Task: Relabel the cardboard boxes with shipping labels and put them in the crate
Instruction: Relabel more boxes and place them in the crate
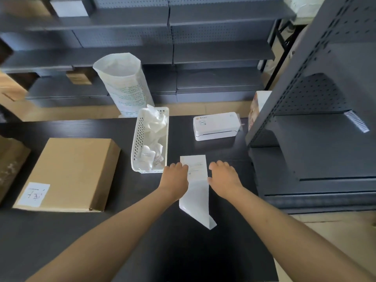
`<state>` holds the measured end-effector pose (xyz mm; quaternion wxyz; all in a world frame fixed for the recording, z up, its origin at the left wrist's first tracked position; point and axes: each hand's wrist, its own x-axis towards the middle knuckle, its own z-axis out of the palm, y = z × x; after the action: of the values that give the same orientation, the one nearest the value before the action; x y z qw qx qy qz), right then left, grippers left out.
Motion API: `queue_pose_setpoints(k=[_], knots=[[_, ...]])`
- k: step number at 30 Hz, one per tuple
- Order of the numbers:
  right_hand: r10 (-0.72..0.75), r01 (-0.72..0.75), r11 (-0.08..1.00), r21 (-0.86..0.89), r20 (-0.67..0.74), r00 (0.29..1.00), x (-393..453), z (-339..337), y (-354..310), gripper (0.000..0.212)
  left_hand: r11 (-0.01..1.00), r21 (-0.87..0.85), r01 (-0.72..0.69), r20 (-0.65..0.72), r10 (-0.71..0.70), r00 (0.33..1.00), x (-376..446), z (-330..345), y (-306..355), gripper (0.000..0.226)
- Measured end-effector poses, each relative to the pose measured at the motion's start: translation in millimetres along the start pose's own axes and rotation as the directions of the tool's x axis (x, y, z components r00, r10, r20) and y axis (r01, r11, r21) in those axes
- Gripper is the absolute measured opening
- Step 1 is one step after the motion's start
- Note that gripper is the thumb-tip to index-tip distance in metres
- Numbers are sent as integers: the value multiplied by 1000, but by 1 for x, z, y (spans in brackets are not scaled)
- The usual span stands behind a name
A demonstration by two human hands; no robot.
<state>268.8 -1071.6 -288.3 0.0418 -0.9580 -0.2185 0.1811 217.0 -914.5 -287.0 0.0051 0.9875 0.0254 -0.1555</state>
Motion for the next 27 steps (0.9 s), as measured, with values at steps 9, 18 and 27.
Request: queue_pose_setpoints(k=[9,18,27], knots=[[413,-626,351,696,485,771,13,50,-11,64,984,-179,-22,104,41,994,17,34,19,40],[293,-707,-92,701,697,654,16,45,-4,42,993,-104,-60,13,62,998,30,37,24,36],[63,-664,-159,731,679,732,1,19,3,34,984,-57,-171,-50,168,985,33,20,21,31]])
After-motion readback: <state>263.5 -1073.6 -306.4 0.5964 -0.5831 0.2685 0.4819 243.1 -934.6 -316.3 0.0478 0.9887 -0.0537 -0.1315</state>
